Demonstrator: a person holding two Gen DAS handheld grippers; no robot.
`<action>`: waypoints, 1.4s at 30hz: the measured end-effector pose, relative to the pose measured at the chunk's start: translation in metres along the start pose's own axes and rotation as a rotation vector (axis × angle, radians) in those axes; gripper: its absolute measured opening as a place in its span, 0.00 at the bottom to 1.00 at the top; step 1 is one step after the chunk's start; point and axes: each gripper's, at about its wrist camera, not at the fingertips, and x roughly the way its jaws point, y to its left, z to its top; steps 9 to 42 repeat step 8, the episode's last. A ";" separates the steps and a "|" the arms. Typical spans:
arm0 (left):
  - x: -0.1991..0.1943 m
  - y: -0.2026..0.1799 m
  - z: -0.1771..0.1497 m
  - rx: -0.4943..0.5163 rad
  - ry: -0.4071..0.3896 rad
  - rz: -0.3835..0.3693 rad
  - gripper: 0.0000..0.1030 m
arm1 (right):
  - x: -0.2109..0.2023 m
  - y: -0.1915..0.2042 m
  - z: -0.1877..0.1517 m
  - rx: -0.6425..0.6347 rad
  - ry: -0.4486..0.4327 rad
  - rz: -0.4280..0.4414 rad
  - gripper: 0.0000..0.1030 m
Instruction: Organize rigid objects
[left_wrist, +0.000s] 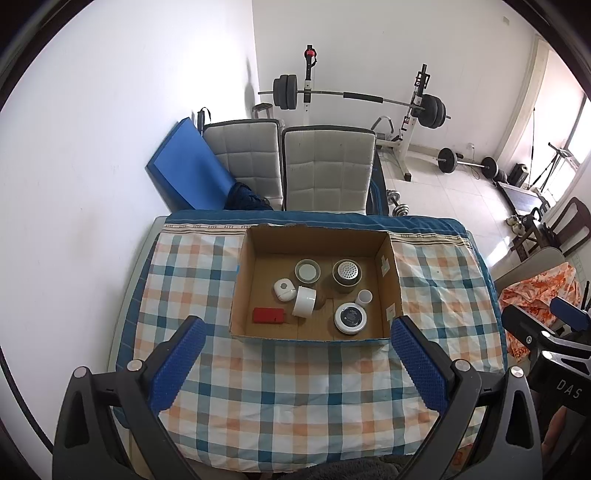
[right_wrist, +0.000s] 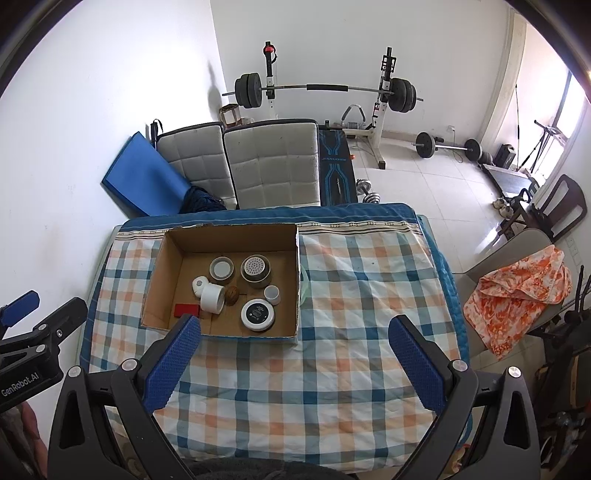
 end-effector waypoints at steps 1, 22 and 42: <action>0.000 0.000 0.000 0.001 0.000 0.000 1.00 | 0.000 0.000 0.000 -0.001 -0.001 -0.002 1.00; 0.000 0.001 -0.004 0.009 -0.003 0.002 1.00 | 0.000 -0.001 -0.002 0.006 0.000 -0.001 1.00; 0.000 0.001 -0.004 0.009 -0.003 0.002 1.00 | 0.000 -0.001 -0.002 0.006 0.000 -0.001 1.00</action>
